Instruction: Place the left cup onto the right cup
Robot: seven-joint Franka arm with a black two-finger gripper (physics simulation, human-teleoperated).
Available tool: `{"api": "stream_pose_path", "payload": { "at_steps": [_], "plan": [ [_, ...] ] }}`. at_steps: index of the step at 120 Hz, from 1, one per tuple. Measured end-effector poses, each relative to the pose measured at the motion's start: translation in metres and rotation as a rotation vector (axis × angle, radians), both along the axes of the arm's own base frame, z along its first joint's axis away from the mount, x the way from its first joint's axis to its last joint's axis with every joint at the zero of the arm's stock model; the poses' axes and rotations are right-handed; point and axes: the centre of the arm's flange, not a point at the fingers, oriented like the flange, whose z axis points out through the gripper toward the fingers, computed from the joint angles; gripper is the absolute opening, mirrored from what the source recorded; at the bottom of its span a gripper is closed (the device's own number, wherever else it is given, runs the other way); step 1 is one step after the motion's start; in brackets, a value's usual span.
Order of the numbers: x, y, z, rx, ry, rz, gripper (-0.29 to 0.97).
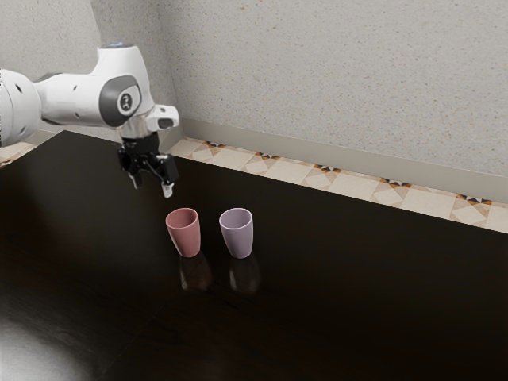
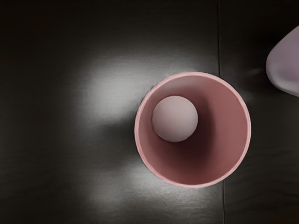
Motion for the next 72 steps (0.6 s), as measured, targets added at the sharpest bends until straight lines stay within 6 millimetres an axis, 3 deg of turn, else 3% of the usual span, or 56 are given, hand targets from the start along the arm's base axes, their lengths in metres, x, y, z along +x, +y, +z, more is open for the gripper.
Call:
{"api": "stream_pose_path", "payload": {
  "at_steps": [33,72],
  "plan": [
    [0.006,0.003,-0.018,0.016,0.002,-0.049,0.68],
    [0.018,0.009,-0.055,0.021,0.005,-0.085,0.67]
  ]
}}
